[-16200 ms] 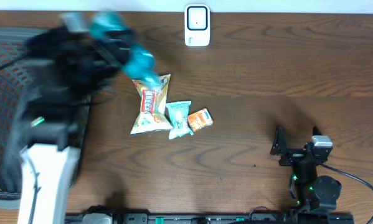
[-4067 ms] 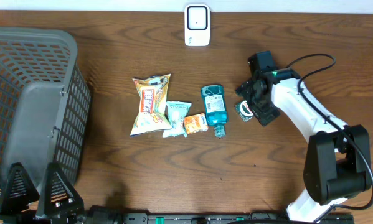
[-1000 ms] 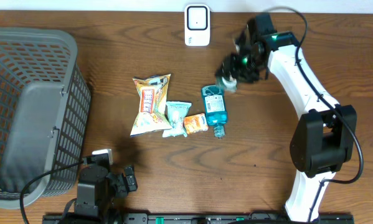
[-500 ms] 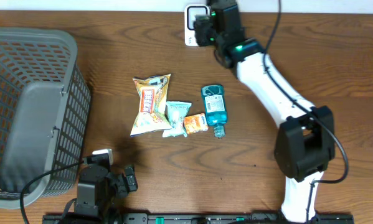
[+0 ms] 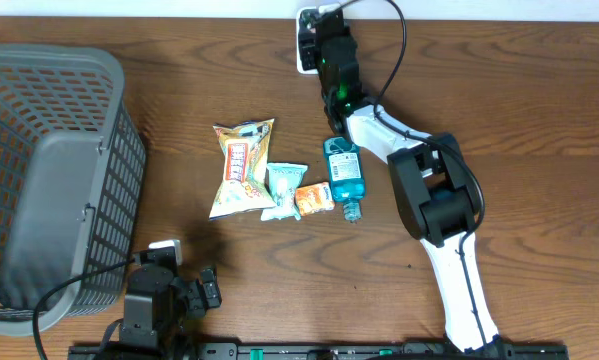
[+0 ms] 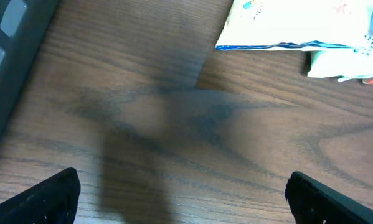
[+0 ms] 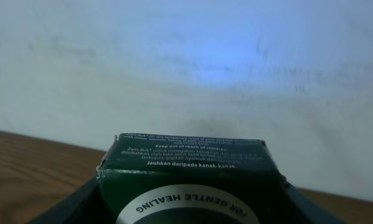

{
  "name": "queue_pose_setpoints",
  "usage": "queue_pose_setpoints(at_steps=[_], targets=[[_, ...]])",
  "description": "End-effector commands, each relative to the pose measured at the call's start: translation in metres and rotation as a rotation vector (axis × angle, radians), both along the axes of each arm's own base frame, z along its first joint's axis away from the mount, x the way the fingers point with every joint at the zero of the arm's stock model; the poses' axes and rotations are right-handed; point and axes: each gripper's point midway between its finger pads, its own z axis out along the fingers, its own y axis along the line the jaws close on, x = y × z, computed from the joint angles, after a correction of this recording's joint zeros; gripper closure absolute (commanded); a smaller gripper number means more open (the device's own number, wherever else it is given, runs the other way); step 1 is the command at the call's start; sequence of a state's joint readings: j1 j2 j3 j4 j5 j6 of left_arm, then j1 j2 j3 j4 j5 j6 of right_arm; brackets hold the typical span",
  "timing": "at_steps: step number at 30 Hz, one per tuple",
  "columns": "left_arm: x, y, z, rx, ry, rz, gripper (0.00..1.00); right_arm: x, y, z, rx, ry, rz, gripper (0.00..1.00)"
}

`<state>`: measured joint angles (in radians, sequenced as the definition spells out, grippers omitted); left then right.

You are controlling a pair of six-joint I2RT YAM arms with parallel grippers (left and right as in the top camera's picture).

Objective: Scan the item barcode
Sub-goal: 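Lift the tin and hold it under the white scanner, then carry the tin to the far right and release it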

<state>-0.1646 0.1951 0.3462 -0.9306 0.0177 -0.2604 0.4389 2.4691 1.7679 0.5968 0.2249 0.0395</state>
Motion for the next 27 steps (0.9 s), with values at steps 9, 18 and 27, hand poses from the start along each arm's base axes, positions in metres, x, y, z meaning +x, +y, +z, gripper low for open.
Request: queue_pose_setpoints(at_steps=[9,18,27], targets=[[0.000,0.001,0.001,0.009,-0.003,-0.003,0.02,0.006,-0.011,0.008,0.073,-0.015,-0.050,0.43],[0.000,0.001,0.001,0.009,-0.003,-0.003,0.02,-0.015,-0.060,0.079,0.067,0.149,-0.128,0.48],[0.000,0.001,0.001,0.009,-0.003,-0.003,0.02,-0.102,-0.271,0.069,-0.164,0.616,-0.577,0.50]])
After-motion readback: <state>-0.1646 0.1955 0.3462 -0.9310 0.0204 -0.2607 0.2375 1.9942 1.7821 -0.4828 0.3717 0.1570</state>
